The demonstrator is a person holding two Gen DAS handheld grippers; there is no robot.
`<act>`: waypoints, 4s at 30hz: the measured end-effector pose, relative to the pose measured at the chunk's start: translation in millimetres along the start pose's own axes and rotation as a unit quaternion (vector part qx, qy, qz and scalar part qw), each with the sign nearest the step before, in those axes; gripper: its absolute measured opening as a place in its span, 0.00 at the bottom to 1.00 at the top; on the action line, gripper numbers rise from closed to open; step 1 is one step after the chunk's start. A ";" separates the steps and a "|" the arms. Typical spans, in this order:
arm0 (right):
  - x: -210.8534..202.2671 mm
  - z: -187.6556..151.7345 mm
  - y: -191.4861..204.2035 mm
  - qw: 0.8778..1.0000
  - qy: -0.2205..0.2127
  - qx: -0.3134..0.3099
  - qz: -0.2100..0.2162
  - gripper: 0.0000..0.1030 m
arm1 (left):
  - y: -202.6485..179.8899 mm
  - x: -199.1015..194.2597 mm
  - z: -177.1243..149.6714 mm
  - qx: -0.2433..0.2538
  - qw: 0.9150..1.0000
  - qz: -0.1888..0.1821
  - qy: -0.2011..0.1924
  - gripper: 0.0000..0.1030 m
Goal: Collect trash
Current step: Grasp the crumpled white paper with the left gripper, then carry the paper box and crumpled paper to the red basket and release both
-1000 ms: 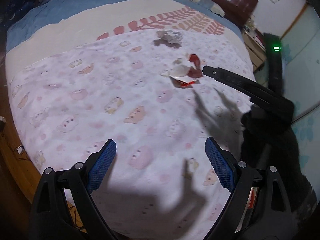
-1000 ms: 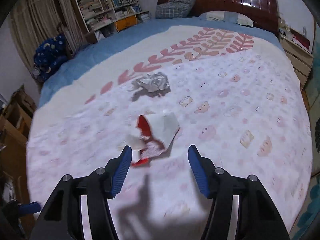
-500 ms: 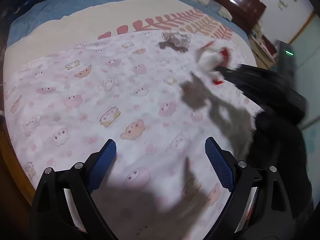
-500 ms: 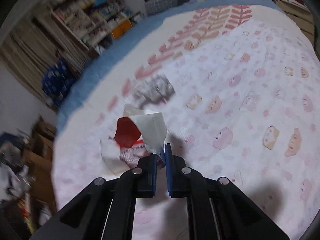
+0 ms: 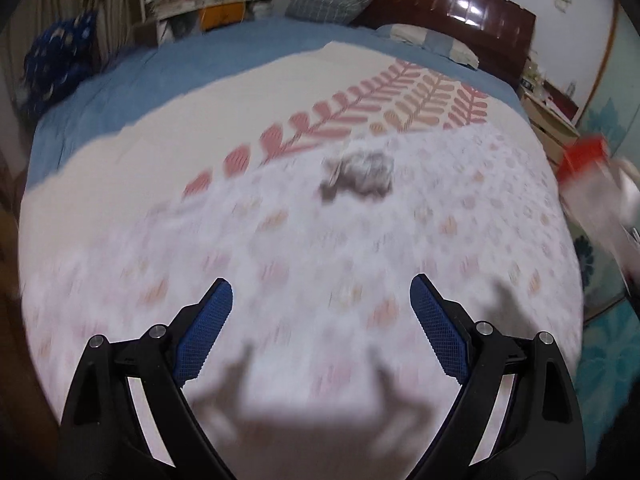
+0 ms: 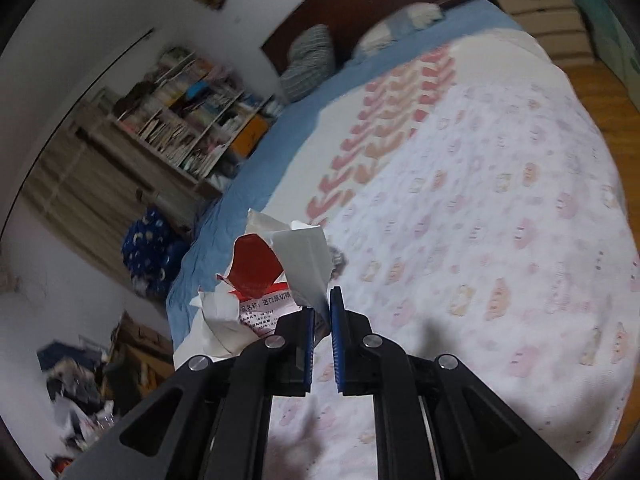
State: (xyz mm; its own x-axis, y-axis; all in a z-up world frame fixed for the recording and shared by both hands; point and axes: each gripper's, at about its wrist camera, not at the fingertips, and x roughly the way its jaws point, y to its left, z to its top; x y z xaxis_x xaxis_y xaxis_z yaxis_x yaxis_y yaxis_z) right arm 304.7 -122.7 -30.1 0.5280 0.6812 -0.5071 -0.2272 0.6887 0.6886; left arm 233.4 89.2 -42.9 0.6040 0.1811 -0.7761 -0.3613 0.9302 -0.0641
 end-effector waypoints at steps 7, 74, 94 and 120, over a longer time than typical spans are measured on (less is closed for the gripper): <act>0.5 19.0 -19.4 1.000 -0.008 0.016 -0.011 0.09 | -34.1 97.0 53.3 0.004 0.998 -0.039 0.055 0.87; -556.5 -277.5 -276.5 0.958 -0.082 0.058 -0.269 0.09 | -419.8 -283.8 -346.6 0.360 0.884 -0.297 0.028 0.35; -455.8 -315.8 -383.5 0.947 0.004 0.126 -0.294 0.10 | -449.0 -155.3 -447.0 0.402 0.875 -0.232 0.139 0.35; -421.5 -312.5 -386.2 0.935 0.034 0.117 -0.334 0.58 | -427.5 -130.1 -434.3 0.348 0.904 -0.206 0.139 0.75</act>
State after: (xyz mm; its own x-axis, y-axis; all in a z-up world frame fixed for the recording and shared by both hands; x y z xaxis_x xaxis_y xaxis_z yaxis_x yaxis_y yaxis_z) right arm -85.8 -598.2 -244.3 0.4322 0.1397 -0.8909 0.3240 0.8979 0.2980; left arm 0.7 -470.6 -186.9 0.3485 -0.2240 -0.9102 0.4465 0.8935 -0.0489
